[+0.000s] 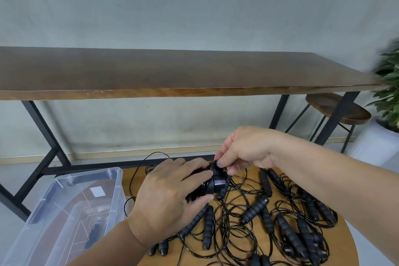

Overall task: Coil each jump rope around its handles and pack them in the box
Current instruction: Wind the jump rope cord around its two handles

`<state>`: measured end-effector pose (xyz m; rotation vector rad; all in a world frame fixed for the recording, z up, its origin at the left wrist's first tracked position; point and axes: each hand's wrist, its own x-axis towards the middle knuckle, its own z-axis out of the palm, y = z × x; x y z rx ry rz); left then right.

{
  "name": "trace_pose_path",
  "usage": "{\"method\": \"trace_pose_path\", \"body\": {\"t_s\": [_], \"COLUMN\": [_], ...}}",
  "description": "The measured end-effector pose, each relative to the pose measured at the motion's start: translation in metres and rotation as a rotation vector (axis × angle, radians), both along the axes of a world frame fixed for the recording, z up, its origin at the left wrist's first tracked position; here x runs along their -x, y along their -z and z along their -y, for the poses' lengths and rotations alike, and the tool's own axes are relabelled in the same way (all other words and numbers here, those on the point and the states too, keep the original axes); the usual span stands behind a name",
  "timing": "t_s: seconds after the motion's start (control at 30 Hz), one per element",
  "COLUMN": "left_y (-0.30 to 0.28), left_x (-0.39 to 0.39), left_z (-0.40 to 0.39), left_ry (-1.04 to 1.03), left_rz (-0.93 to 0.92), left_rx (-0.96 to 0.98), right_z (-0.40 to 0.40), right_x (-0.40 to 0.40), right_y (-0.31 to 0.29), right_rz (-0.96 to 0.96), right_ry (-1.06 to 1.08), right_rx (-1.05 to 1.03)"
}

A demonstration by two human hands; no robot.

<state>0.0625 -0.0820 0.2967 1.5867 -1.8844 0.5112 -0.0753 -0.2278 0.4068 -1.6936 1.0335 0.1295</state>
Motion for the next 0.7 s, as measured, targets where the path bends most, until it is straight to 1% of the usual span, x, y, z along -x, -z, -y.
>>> {"method": "trace_pose_path", "body": {"t_s": [0.1, 0.2, 0.27, 0.37, 0.43, 0.47, 0.53, 0.7], "left_y": [0.000, -0.004, -0.006, -0.007, -0.007, -0.008, -0.009, -0.014], "left_x": [0.000, -0.001, -0.001, -0.001, -0.005, -0.007, -0.014, -0.020], "left_z": [-0.001, 0.001, 0.002, 0.002, 0.001, 0.001, 0.001, 0.000], "left_ry": [-0.028, -0.060, -0.057, -0.056, -0.064, -0.075, -0.094, -0.097], "left_rz": [-0.074, -0.110, -0.142, -0.139, -0.145, -0.138, -0.110, -0.108], "left_rx": [0.017, 0.048, 0.075, 0.094, 0.097, 0.091, 0.074, 0.091], "right_z": [-0.007, -0.018, -0.024, -0.025, -0.023, -0.022, -0.025, -0.025], "right_x": [0.000, 0.002, 0.004, 0.010, 0.018, 0.022, 0.024, 0.019], "right_y": [0.006, 0.015, 0.022, 0.028, 0.030, 0.032, 0.036, 0.039], "right_rz": [0.125, 0.291, 0.370, 0.400, 0.378, 0.371, 0.404, 0.501], "right_ry": [0.089, 0.133, 0.117, 0.072, 0.063, 0.051, 0.029, 0.059], "right_rx": [0.071, 0.260, 0.408, 0.594, 0.653, 0.646, 0.554, 0.427]}}
